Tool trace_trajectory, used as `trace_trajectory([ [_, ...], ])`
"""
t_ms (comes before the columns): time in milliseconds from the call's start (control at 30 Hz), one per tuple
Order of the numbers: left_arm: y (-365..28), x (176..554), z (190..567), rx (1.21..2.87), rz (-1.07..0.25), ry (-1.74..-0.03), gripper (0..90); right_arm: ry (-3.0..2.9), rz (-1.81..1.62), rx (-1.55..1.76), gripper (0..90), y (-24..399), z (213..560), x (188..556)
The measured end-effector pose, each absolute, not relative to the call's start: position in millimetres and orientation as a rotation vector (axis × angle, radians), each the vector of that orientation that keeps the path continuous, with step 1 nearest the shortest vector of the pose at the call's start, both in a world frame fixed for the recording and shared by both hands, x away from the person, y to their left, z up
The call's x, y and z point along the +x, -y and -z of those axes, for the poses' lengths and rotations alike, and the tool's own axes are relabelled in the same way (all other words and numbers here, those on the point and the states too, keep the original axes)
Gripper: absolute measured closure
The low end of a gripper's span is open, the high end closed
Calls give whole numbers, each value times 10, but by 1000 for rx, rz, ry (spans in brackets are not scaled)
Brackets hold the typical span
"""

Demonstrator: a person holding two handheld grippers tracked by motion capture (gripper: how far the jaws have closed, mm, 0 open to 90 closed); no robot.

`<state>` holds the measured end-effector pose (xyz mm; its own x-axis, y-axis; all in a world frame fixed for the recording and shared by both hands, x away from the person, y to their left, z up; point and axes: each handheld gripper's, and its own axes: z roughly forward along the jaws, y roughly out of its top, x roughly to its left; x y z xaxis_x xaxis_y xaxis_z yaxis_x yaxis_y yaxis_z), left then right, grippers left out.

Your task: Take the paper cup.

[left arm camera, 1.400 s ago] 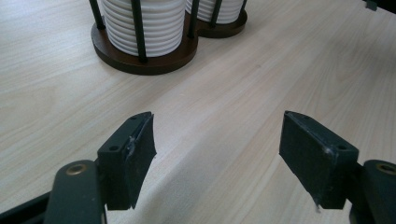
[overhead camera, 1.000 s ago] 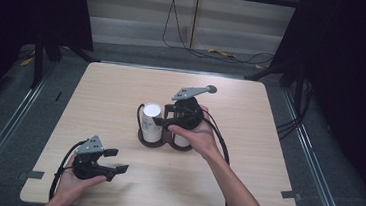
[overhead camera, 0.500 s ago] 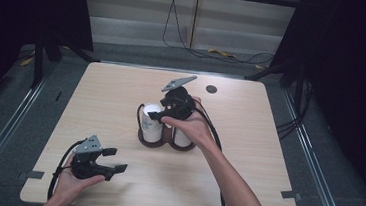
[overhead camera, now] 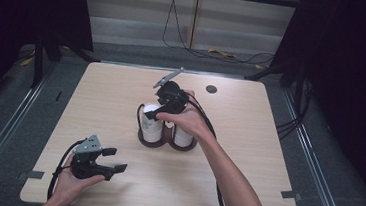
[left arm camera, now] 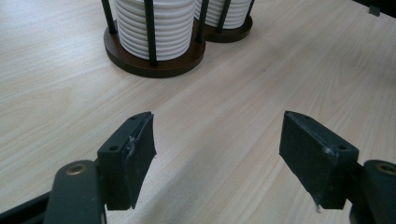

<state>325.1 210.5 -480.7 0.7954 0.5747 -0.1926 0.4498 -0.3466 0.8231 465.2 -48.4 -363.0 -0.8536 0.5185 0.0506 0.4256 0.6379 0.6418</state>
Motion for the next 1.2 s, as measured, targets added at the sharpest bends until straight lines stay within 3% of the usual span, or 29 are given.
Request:
trace_trajectory([
  [1200, -2081, 3251, 4826, 2016, -151, -755, 266, -2891, -684, 754, 321, 198, 3755, 4835],
])
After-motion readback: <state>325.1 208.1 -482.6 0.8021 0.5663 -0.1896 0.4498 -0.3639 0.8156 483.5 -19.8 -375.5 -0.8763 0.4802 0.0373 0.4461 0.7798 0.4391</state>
